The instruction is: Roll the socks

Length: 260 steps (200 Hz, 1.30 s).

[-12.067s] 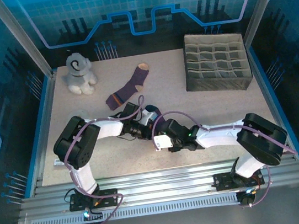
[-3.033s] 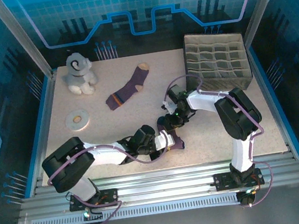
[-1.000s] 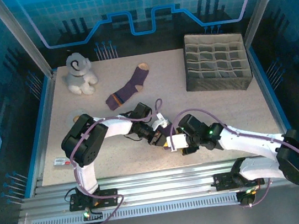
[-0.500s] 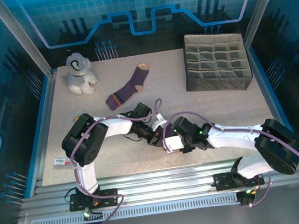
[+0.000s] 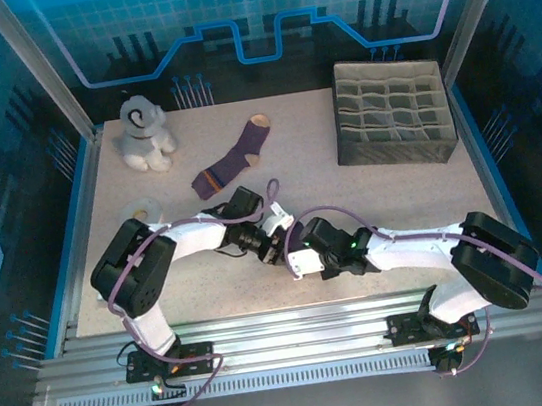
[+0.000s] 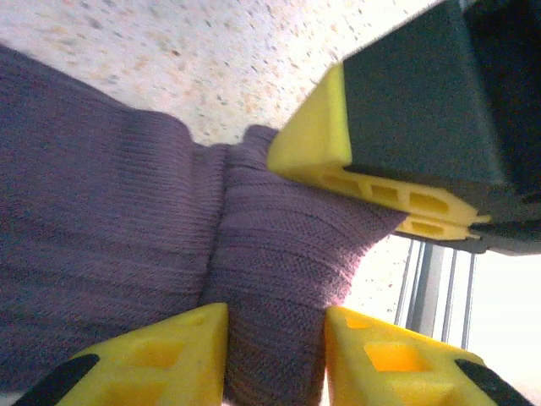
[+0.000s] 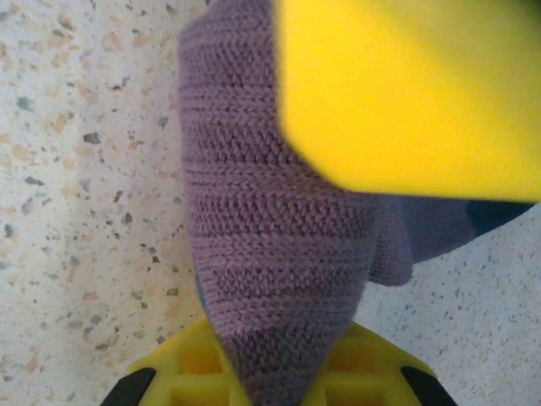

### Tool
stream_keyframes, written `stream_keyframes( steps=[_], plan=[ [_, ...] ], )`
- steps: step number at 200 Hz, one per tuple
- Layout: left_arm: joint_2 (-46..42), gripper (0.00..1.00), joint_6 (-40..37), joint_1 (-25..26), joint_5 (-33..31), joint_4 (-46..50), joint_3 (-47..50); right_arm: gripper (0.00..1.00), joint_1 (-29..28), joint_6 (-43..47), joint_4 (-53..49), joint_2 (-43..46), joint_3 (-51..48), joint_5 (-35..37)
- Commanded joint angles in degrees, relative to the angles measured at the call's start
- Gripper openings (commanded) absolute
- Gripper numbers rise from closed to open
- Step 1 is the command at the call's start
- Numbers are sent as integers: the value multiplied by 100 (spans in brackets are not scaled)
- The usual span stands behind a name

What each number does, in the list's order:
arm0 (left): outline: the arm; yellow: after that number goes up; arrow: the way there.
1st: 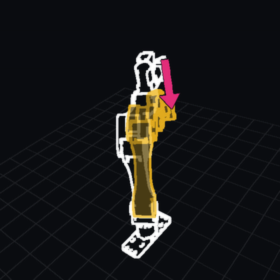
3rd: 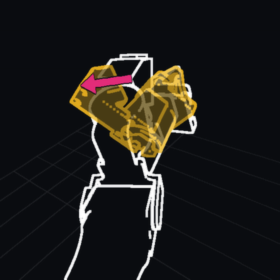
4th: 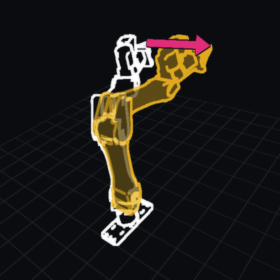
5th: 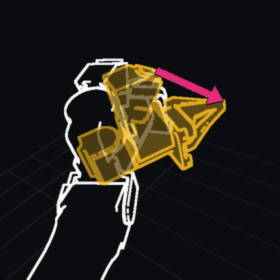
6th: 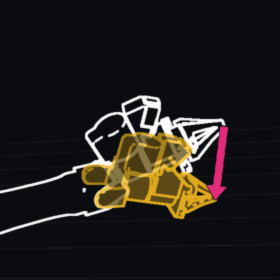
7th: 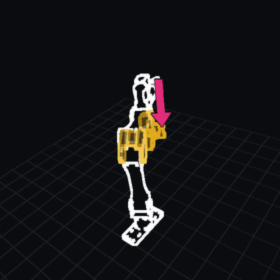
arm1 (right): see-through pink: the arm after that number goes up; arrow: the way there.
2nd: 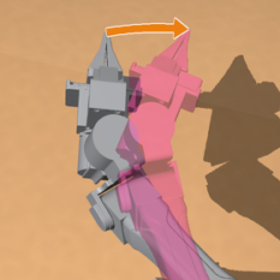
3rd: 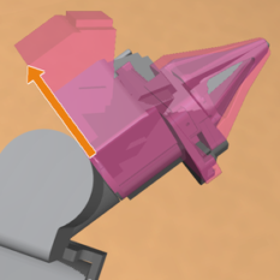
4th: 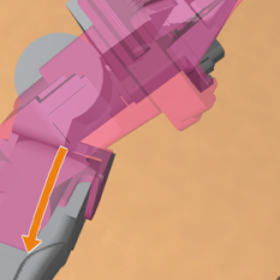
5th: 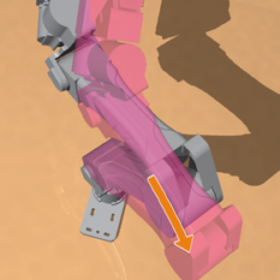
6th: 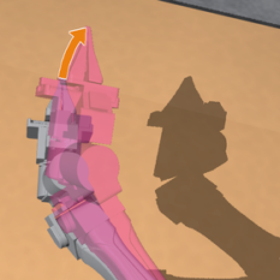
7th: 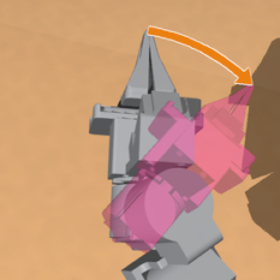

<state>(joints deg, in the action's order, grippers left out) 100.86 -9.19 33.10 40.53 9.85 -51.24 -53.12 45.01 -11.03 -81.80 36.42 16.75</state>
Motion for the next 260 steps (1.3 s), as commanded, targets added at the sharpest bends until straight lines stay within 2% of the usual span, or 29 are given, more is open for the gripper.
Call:
stream_keyframes(
  steps=[1,47,88,100,154,181,209,260],
  plan=[
    [-372,31,226,-217,-129,87,79,0,-162,-160,-495,-265,-58,-79],
    [-447,32,520,-475,-134,75,-7,0,-215,-238,-626,-380,25,-71],
    [236,24,876,-473,-770,367,-470,0,-218,-338,-933,-396,157,-269],
    [444,23,955,-471,-765,331,-595,0,-221,-366,-1128,-405,246,-421],
    [1248,19,1050,-473,-666,298,-1097,0,-193,-408,-2344,-617,960,-1668],
    [1347,18,1086,-474,-576,168,-1154,0,-23,-434,-3084,-1037,1582,-2388],
    [1375,18,1078,-482,-519,200,-1211,0,359,-837,-3739,-1708,2294,-3112],
    [1337,18,1068,-574,-534,323,-1215,0,758,-1272,-4014,-2340,2656,-3626]
  ],
)
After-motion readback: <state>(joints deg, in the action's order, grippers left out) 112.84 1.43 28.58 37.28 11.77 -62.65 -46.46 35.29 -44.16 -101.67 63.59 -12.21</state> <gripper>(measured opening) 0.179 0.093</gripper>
